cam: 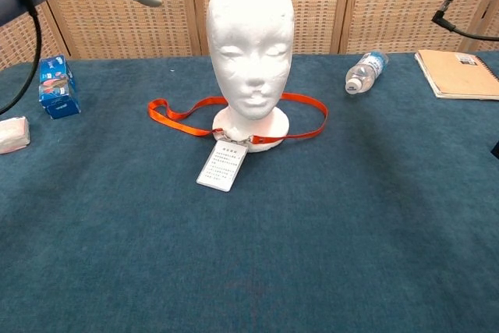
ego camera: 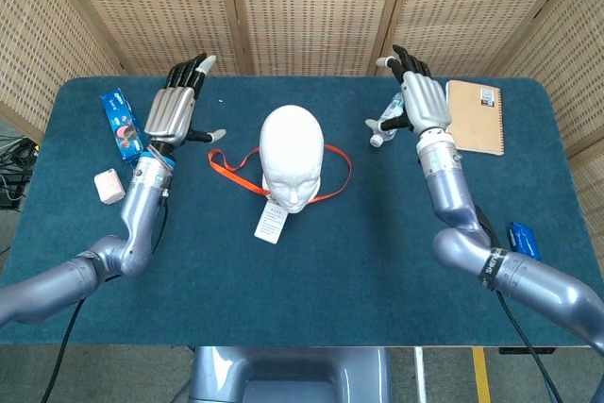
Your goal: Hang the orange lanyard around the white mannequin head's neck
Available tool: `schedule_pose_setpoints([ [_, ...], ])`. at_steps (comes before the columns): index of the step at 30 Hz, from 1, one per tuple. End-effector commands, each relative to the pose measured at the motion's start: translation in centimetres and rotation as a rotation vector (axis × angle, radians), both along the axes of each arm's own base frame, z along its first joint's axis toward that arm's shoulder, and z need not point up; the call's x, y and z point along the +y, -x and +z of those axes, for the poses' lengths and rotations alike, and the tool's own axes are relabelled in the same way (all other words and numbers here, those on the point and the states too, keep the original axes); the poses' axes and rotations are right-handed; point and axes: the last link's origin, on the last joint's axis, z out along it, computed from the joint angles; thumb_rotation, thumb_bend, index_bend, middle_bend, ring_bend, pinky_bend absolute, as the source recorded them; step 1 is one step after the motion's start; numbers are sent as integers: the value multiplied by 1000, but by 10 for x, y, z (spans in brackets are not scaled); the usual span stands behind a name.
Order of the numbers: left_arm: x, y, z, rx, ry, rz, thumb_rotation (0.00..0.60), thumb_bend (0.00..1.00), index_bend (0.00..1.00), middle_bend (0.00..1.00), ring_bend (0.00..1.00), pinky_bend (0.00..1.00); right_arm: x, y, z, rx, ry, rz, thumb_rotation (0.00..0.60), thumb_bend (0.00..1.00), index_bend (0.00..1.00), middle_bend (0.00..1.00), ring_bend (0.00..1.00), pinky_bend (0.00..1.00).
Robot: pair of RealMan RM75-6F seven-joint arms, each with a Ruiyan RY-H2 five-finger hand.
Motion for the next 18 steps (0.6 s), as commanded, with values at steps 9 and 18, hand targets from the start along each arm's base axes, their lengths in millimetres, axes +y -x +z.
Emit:
schedule_pose_setpoints([
  [9, -76, 65, 27, 189, 23, -29, 600, 0, 0, 19, 0, 0, 63, 51, 23, 120, 10, 0, 600, 18, 213, 30, 0, 0],
  [18, -139, 86, 0, 276, 148, -115, 600, 64, 17, 991, 972, 971, 127, 108, 28, 207, 53, 64, 600, 18, 213, 30, 0, 0],
])
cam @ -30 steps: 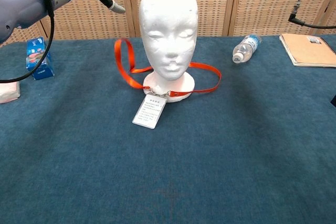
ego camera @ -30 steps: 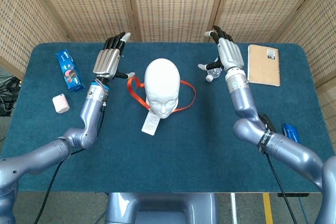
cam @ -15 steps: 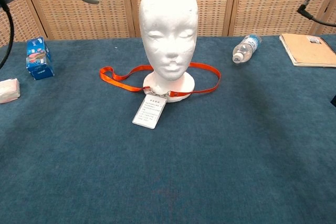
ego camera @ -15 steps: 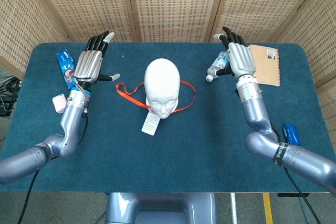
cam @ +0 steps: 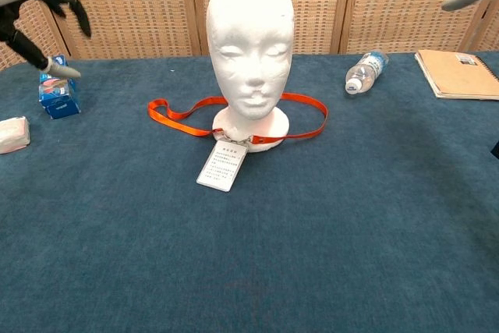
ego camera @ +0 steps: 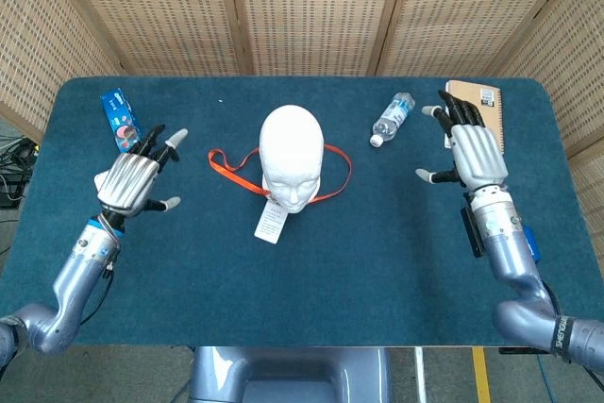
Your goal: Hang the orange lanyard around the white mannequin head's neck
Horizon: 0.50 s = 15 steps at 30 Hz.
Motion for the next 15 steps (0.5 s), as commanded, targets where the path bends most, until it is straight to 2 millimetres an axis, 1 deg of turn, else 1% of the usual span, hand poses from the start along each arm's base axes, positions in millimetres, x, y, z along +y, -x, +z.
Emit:
schedule_pose_setpoints([
  [1, -26, 5, -16, 12, 76, -6, 600, 157, 36, 1000, 994, 996, 42, 37, 4, 18, 28, 32, 600, 18, 213, 30, 0, 0],
  [2, -29, 4, -19, 14, 89, -5, 600, 285, 54, 1000, 1000, 1000, 49, 42, 4, 19, 36, 41, 600, 18, 213, 30, 0, 0],
  [5, -41, 3, -34, 28, 164, 18, 600, 565, 70, 1000, 1000, 1000, 71, 62, 5, 48, 76, 76, 600, 6, 205, 18, 0, 0],
  [7, -46, 1, -44, 42, 206, 31, 600, 656, 73, 1000, 1000, 1000, 88, 77, 4, 85, 102, 103, 600, 0, 183, 6, 0, 0],
  [9, -49, 0, -52, 48, 237, 42, 600, 696, 74, 1000, 1000, 1000, 100, 88, 3, 132, 122, 120, 600, 0, 141, 0, 0, 0],
  [10, -51, -2, -58, 47, 259, 52, 600, 697, 74, 1000, 1000, 1000, 110, 96, 2, 165, 136, 131, 600, 0, 109, 0, 0, 0],
  [12, -53, -5, -66, 42, 287, 68, 600, 698, 74, 1000, 1000, 1000, 123, 106, 0, 199, 142, 133, 600, 0, 51, 0, 0, 0],
  [15, -53, -12, -76, 18, 322, 87, 600, 698, 74, 1000, 1000, 1000, 142, 116, -5, 230, 128, 116, 600, 0, 3, 0, 0, 0],
])
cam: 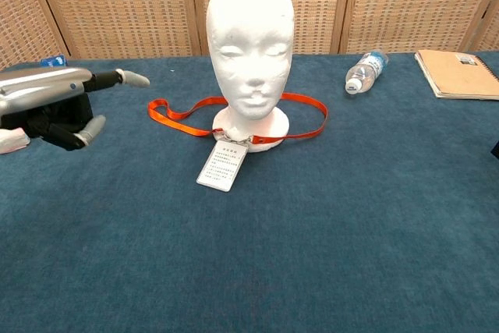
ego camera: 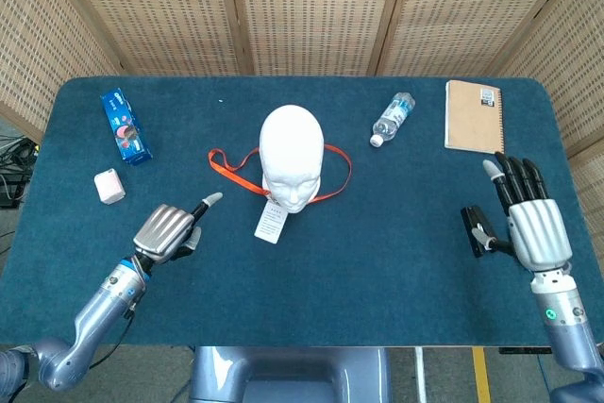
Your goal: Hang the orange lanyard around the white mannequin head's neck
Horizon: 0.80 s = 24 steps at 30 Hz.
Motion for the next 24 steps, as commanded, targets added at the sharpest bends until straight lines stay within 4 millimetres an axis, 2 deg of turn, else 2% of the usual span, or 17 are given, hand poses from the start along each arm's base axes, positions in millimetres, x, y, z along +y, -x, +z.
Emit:
schedule_pose_setpoints([
  [1, -1, -10, -15, -20, 48, 22, 600, 697, 74, 1000, 1000, 1000, 27, 14, -11, 47, -17, -18, 600, 0, 0, 0, 0, 0],
  [7, 3, -20, -34, -19, 92, 65, 600, 696, 74, 1000, 1000, 1000, 49, 21, -23, 108, -33, -51, 600, 0, 0, 0, 0, 0],
  [14, 13, -31, -57, -61, 174, 153, 600, 694, 77, 1000, 1000, 1000, 50, 21, -23, 114, -36, -59, 600, 0, 0, 0, 0, 0],
  [20, 24, -39, -88, -18, 234, 195, 600, 691, 93, 1000, 1000, 1000, 47, 22, -24, 108, -40, -65, 600, 0, 0, 0, 0, 0],
  [24, 24, -45, -99, -39, 271, 210, 600, 688, 91, 1000, 1000, 1000, 46, 22, -25, 95, -52, -72, 600, 0, 0, 0, 0, 0],
])
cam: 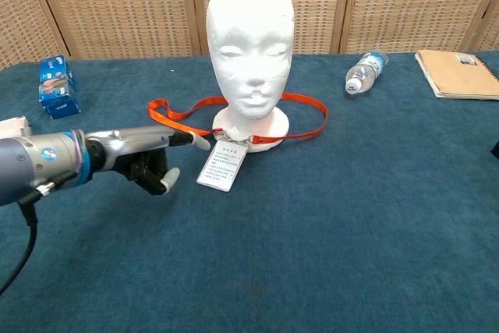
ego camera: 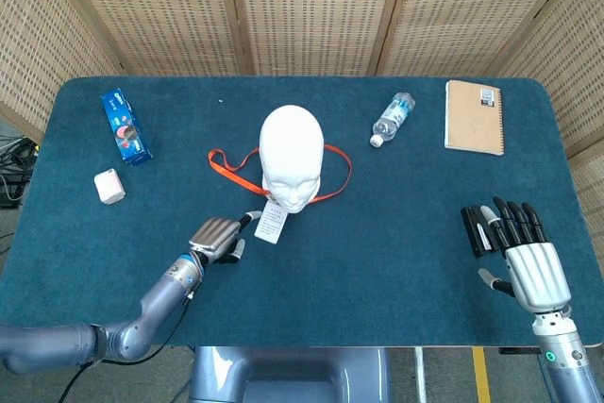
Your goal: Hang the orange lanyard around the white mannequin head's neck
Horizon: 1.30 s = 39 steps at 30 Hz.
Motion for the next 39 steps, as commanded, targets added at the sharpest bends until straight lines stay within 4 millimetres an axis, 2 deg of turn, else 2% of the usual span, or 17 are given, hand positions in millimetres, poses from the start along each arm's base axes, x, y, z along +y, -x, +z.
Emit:
schedule_pose_setpoints([
  [1, 1, -8, -10, -10, 32, 0, 600, 687, 91, 1000, 1000, 1000, 0, 1, 0, -5, -4, -3, 600, 0, 0, 0, 0, 0],
  [9, 0, -13, -21, 10, 60, 3, 600, 687, 93, 1000, 1000, 1000, 0, 0, 3, -11, 4, -2, 600, 0, 0, 0, 0, 0],
  [24, -9, -12, -22, 49, 114, 5, 600, 680, 119, 1000, 1000, 1000, 1, -2, 5, -15, 10, 4, 600, 0, 0, 0, 0, 0],
  [33, -27, -13, -19, 75, 172, -56, 600, 680, 139, 1000, 1000, 1000, 3, -4, 5, -12, 15, 9, 600, 0, 0, 0, 0, 0],
  [39, -43, -22, -16, 69, 224, -113, 600, 680, 151, 1000, 1000, 1000, 2, -4, 5, -11, 17, 7, 600, 0, 0, 0, 0, 0],
])
